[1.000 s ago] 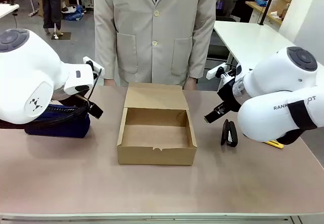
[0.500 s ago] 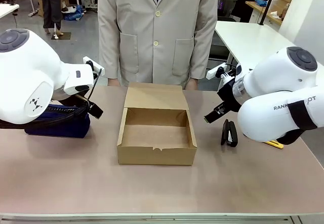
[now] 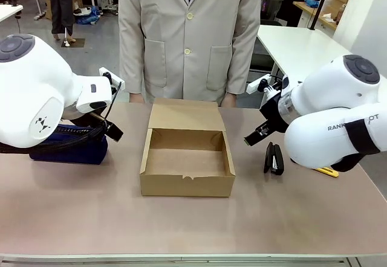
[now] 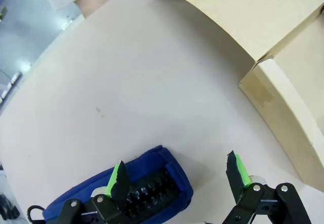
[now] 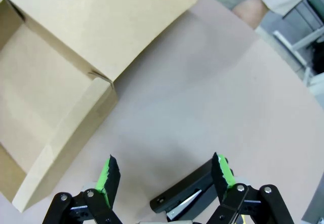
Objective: Pack the item into the box.
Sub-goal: Pick up the item indicated by the person and place it inside the Mailer Box.
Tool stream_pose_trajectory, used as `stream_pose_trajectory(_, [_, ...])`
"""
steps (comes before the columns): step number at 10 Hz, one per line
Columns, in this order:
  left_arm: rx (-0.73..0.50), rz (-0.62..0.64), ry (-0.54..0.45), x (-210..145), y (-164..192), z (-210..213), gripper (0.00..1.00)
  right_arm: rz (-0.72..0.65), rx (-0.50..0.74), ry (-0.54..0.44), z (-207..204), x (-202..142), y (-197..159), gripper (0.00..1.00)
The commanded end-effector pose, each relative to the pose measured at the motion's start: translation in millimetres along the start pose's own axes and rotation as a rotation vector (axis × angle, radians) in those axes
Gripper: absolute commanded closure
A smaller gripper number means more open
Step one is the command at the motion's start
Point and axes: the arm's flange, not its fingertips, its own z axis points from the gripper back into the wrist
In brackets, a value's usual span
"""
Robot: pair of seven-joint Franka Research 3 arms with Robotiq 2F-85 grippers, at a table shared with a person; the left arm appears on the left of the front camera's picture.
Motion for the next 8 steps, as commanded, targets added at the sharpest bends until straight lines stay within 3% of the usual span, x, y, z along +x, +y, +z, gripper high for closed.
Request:
stream_pose_trajectory(1, [-0.02, -0.041, -0.084, 3, 3, 54, 0.0, 0.023, -0.055, -0.085, 70, 1, -1, 0.0])
stream_pose_trajectory(2, [-0.018, -0.077, -0.211, -7, 1, 113, 0.0, 0.034, -0.105, -0.206, 126, -9, -1, 0.0])
stream_pose_trajectory(3, [0.038, -0.075, -0.247, -25, -5, 157, 0.0, 0.034, -0.174, -0.243, 164, -25, 3, 0.0])
stream_pose_trajectory(4, [0.058, -0.032, -0.29, -34, -13, 174, 0.0, -0.045, -0.216, -0.187, 175, -32, 6, 0.0])
stream_pose_trajectory(5, [0.026, -0.052, -0.189, 36, 1, 96, 0.0, 0.026, -0.1, -0.201, 112, 34, -15, 0.0])
stream_pose_trajectory(6, [0.045, -0.051, -0.262, 41, 3, 147, 0.0, 0.012, -0.153, -0.235, 159, 34, -20, 0.0])
stream_pose_trajectory(7, [-0.119, -0.065, -0.264, 41, 5, 150, 0.0, -0.039, -0.137, -0.194, 153, 28, -26, 0.0])
stream_pose_trajectory(8, [-0.319, 0.002, -0.26, 28, 27, 166, 0.0, -0.14, -0.043, -0.165, 161, 9, -46, 0.0])
